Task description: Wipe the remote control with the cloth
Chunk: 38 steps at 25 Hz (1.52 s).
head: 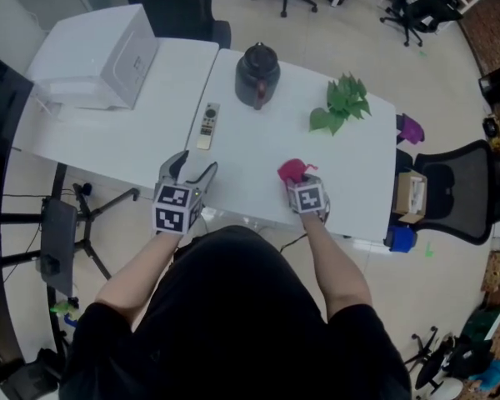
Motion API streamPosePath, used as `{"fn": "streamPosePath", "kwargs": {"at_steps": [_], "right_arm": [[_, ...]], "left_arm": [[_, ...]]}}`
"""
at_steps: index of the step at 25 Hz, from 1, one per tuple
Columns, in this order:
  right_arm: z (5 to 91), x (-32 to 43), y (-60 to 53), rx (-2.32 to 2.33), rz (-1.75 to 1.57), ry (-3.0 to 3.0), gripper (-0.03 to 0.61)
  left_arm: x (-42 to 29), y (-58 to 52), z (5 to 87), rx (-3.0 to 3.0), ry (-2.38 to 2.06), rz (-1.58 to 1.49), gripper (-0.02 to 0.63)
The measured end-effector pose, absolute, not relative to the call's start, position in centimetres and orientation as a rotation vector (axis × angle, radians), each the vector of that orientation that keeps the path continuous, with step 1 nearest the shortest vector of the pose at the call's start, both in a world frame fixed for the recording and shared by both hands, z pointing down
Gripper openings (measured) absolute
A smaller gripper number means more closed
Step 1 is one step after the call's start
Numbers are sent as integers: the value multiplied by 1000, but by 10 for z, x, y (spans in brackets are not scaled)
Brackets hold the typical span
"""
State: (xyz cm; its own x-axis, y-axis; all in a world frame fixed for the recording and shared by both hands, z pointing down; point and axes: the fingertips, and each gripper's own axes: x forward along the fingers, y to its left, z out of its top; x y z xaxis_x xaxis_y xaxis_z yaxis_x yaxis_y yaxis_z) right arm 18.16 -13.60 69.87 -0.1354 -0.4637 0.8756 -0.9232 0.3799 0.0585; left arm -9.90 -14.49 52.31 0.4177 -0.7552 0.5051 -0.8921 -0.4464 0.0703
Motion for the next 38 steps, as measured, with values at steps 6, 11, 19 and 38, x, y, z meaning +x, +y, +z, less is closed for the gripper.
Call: {"fn": "streamPosePath", "kwargs": {"at_steps": [6,11,19,38], "right_arm": [[665,189,-133,1296,638,-1840,179],[546,156,-143,1442,412,-2117,178],[402,63,-125,1337,177,-2590,63],[397,32,-102,1244,203,-2670,9]], "left_arm": [[-92,-148,511,2389,-1375,555,307],[-66,-147,478,2543,-1279,538,296],[-11,-134,415,2853,-1065,467,196],[9,-111,388,3009,-981,370,3]]}}
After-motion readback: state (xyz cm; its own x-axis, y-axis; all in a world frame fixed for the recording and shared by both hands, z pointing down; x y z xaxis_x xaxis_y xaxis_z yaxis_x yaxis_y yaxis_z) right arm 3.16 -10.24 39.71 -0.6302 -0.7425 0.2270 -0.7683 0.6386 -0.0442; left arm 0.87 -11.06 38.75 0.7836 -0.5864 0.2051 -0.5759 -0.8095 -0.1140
